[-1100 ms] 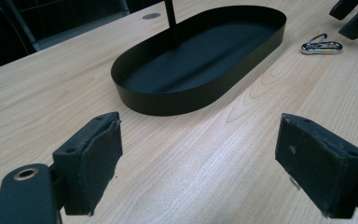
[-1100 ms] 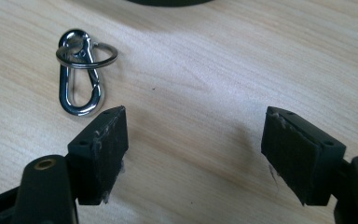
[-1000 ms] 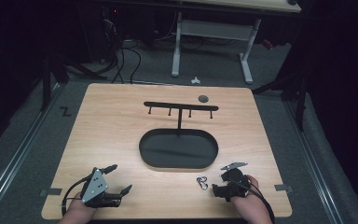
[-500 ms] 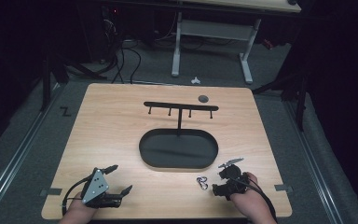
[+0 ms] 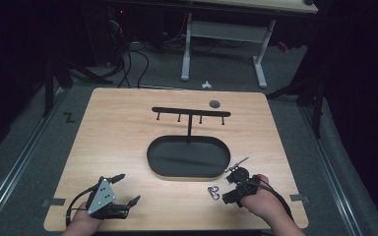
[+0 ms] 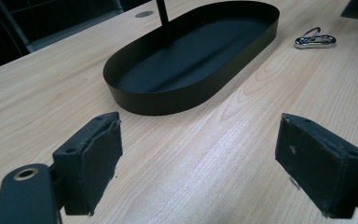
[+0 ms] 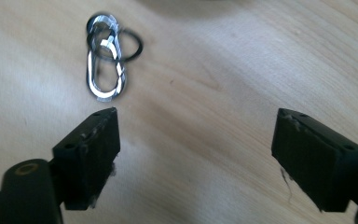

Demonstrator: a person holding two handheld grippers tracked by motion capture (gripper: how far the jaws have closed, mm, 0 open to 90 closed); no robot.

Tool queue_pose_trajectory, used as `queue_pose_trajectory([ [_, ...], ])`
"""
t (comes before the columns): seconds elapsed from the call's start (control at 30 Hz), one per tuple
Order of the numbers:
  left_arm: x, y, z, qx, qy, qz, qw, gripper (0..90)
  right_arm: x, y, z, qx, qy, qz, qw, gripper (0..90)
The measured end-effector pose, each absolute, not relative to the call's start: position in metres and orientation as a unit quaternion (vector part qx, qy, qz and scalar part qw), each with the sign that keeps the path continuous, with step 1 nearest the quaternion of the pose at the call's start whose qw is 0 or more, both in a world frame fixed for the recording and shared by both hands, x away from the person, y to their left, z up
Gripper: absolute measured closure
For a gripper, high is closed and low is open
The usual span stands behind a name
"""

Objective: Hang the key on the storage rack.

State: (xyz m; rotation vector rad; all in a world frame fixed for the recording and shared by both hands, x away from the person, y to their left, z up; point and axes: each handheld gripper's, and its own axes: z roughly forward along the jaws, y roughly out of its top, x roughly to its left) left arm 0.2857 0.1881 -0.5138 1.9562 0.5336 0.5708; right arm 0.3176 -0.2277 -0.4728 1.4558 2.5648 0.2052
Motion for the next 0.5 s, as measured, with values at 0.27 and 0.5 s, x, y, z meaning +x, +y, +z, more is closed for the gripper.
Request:
queue_pose_trajectory([
  [0.27, 0.286, 0.188, -0.513, 0.806, 0.219, 0.236, 0.497, 15.2, 0.315, -0.212, -0.478, 0.464, 0.882, 0.054, 0.06, 16.1],
  [0.5, 0.285, 0.188, -0.513, 0.807, 0.218, 0.235, 0.496, 15.2, 0.316, -0.199, -0.486, 0.456, 0.886, 0.067, 0.046, 35.9],
])
